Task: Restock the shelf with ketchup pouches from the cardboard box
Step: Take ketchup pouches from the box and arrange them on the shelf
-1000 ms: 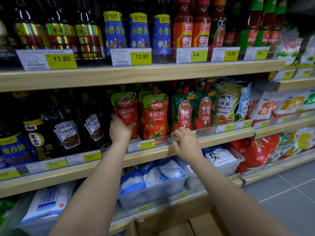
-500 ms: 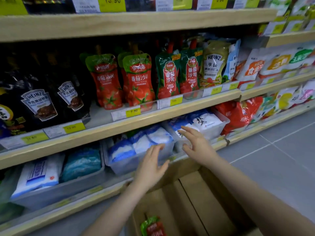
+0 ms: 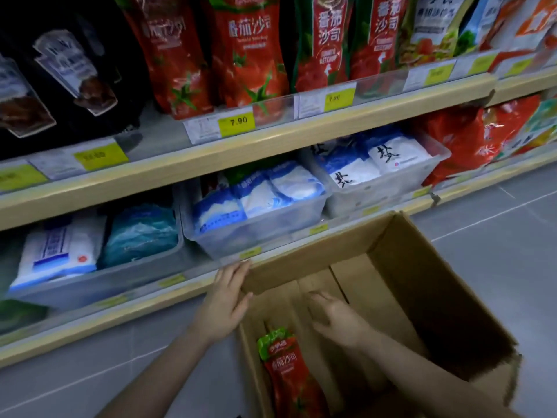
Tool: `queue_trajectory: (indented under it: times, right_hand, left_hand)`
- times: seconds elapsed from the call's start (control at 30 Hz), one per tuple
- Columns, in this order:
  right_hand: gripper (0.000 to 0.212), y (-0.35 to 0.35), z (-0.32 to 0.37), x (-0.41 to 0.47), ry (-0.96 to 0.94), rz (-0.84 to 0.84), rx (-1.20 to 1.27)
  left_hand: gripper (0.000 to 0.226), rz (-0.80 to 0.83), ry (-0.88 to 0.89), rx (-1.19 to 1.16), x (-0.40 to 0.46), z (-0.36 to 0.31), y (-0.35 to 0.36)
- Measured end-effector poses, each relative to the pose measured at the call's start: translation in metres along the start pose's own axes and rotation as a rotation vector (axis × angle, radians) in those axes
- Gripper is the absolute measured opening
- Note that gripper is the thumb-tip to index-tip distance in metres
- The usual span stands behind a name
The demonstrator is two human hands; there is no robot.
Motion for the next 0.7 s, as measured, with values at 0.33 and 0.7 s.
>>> queue_trajectory:
  times: [0.33,0.7]
  right_hand:
    - [0.059,0.074,0.033,0.044,-0.161,0.197,0.037]
    - [0.044,0.080,0.032,0.054,-0.011,0.221,0.141]
  left_hand:
    - [0.053,-0.013,-0.002,-0.109,0.008,0.007,0.008]
    - [0.056,-0.055,0.017,-0.140,0.006,0.005,0.007]
Point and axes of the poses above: each hand's wrist, its own x-axis towards the middle knuckle, its own y-axis out of the palm, z = x × y, the point moved 8 cm from there along x, towards the middle knuckle, and after that the axes turned 9 degrees about -x, right-handed, at the moved point
